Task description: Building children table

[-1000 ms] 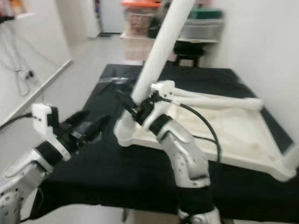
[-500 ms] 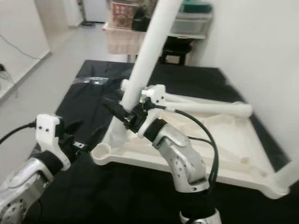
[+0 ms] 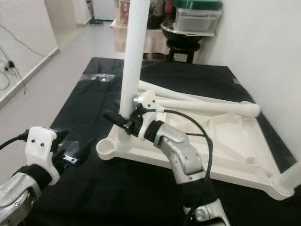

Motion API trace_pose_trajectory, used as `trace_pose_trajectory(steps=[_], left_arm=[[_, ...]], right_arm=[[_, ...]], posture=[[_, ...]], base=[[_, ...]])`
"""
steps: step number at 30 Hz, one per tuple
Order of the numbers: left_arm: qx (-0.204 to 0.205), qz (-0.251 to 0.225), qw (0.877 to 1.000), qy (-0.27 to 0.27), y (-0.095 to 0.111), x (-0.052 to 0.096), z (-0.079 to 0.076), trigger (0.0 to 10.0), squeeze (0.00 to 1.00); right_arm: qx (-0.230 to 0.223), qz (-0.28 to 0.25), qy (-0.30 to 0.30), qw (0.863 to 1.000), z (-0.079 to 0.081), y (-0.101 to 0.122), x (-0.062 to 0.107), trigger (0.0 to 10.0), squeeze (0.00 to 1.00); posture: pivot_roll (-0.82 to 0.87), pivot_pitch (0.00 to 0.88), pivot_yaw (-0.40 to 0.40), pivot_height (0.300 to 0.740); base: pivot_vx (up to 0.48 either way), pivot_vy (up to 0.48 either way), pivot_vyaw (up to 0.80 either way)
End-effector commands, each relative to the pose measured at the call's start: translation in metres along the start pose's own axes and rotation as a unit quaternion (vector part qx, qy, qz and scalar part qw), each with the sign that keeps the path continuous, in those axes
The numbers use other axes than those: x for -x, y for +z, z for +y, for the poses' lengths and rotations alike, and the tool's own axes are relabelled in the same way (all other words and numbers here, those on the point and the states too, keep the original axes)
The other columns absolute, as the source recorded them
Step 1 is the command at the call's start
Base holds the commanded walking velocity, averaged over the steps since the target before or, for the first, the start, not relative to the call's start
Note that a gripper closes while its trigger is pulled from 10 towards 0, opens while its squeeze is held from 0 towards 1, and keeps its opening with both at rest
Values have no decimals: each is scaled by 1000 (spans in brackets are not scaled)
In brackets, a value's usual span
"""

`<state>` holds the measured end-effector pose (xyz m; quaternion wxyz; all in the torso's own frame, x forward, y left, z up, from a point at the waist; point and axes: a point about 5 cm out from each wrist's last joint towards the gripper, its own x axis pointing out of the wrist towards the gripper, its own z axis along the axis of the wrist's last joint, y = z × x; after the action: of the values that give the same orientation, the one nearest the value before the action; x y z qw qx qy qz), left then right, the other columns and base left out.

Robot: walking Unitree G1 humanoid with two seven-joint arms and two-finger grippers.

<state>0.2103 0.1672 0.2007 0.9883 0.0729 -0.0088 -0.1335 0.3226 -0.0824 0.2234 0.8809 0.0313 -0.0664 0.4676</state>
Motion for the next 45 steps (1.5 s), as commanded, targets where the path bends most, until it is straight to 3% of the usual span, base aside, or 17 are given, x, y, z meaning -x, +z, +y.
trace_pose_trajectory(steps=[1, 5, 8, 12, 14, 17, 23, 28, 36, 45], left_arm=[[-18, 10, 1000, 11, -1, 7, 4, 10000, 0], [-35, 20, 999, 3, -1, 15, 5, 10000, 0], [-59, 30, 997, -31, -1, 23, 2, 10000, 0], [-65, 35, 996, -46, -2, 25, -1, 10000, 0], [-81, 39, 991, -102, -1, 34, -10, 10000, 0], [-77, 42, 988, -124, 0, 41, -13, 10000, 0], [-70, 45, 987, -136, 1, 47, -15, 10000, 0], [-55, 48, 986, -150, 5, 57, -15, 10000, 0], [-56, 43, 985, -158, 7, 59, -17, 10000, 0], [-57, 33, 985, -162, 8, 55, -19, 10000, 0]], right_arm=[[6, -20, 19, 1000, -1, 7, -4, 10000, 0], [4, -38, 23, 999, -7, 12, -3, 10000, 0], [-13, -70, 32, 997, -15, 19, 2, 10000, 0], [-20, -80, 46, 995, -16, 21, 3, 10000, 0], [-11, -72, 92, 993, -17, 17, 3, 10000, 0], [-6, -55, 127, 990, -17, 14, 3, 10000, 0], [-1, -42, 157, 987, -15, 13, 3, 10000, 0], [25, -14, 242, 970, -4, 12, -3, 10000, 0], [34, -43, 298, 953, 12, 25, -14, 10000, 0], [48, -63, 290, 954, 15, 33, -30, 10000, 0]], posture=[[78, 207, -82, 740], [82, 221, -79, 740], [89, 241, -73, 740], [94, 250, -67, 740], [113, 274, -56, 740], [123, 285, -51, 740], [130, 297, -48, 740], [151, 324, -49, 740], [151, 336, -61, 740], [140, 327, -78, 740]], base=[[0, 0, 0], [0, 0, 0], [0, 0, 0], [0, 0, 0], [0, 0, 0], [0, 0, 0], [0, 0, 0], [0, 0, 0], [0, 0, 0], [0, 0, 0]])
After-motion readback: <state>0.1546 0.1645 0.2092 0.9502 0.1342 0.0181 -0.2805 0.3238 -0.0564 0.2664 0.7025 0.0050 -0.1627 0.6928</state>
